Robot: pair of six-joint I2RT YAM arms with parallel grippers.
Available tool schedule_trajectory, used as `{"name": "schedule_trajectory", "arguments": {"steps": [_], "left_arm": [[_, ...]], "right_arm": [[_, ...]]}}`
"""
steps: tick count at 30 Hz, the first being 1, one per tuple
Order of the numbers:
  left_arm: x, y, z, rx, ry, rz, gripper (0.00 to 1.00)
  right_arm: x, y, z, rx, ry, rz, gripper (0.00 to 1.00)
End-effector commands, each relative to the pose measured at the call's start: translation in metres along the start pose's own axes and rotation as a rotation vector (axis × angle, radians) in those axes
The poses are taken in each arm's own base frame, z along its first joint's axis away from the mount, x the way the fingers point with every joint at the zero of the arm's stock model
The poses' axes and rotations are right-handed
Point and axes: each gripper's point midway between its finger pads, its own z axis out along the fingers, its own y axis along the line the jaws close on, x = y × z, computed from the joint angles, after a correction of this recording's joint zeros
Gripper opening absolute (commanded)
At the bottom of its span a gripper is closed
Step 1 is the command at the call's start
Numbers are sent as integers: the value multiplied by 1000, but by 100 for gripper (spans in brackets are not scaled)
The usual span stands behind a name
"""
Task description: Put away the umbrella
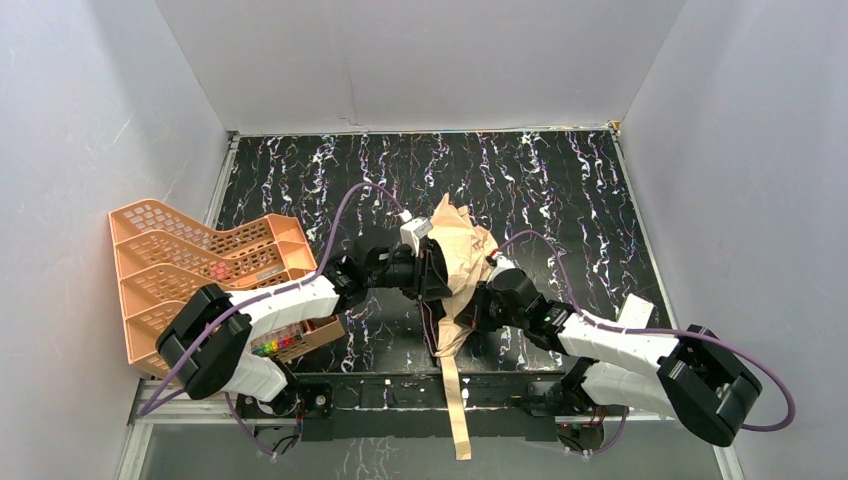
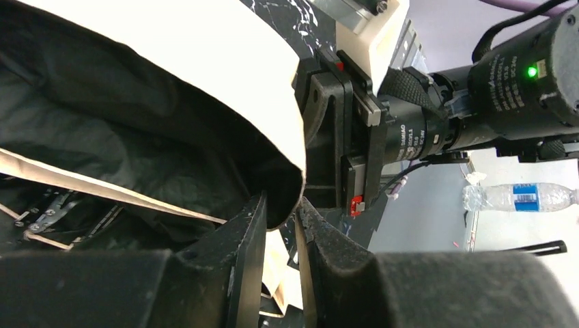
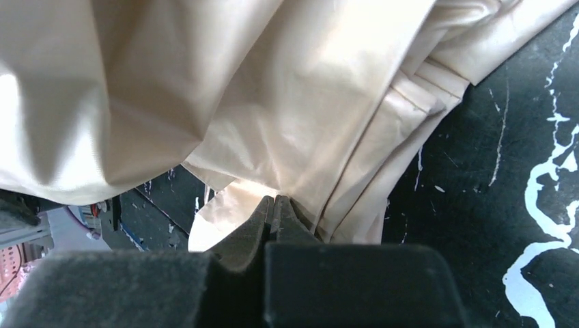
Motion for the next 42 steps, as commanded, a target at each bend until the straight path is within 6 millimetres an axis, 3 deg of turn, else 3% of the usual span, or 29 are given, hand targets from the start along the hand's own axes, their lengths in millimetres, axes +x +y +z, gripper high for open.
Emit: {"name": "schedule_trajectory", "arguments": {"steps": [1,4,9,14,27,34,42], "left_arm": [[-4,-18,1,54,-62,21,20],[13,-12,6,48,-33,-6,21],[36,-4,13,25,-2,-31,31],[50,9,23,-3,32,-48,31],[103,40,34,-80,136,-99,4],[124,60,33,-138,175,-118,0],[136,72,30,-179,197,-128,0]], "right_arm": [[5,3,-2,-41,2,11,0],[9,3,-3,-57,11,12,0],[14,-2,-2,-47,19,21,0],[16,-2,-2,-46,27,28,0],[18,-4,-1,-48,31,49,1],[6,5,-9,-50,-2,33,3],[-34,33,-41,-75,-131,-27,1]]}}
